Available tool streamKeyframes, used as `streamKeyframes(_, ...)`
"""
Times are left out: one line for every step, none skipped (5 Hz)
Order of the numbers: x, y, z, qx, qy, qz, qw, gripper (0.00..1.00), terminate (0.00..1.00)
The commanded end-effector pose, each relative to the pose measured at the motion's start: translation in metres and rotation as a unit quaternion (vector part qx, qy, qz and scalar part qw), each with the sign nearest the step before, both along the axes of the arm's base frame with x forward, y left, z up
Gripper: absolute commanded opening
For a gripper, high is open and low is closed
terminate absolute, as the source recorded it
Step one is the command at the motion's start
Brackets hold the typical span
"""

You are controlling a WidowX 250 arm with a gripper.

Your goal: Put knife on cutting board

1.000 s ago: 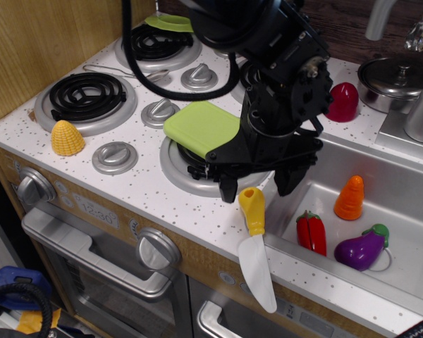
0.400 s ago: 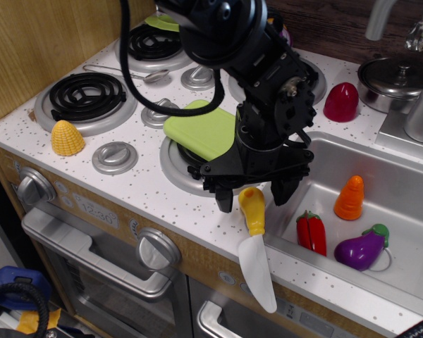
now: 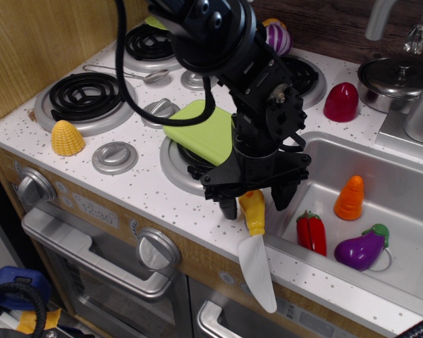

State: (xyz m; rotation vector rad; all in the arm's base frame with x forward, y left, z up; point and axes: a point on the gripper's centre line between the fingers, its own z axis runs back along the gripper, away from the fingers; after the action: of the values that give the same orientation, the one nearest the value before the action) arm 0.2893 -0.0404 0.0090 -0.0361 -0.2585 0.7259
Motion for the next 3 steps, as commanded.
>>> streamKeyframes(0.001, 0.000, 0.001, -0.017, -0.023, 0.014, 0.9995, 0.00, 0.00)
streamKeyframes(0.001, 0.000, 0.004, -0.012, -0.026, 0.013, 0.9995, 0.00, 0.00)
streamKeyframes(0.004, 0.005, 0.028, 0.010, -0.019, 0.004, 0.9998, 0.00, 0.00)
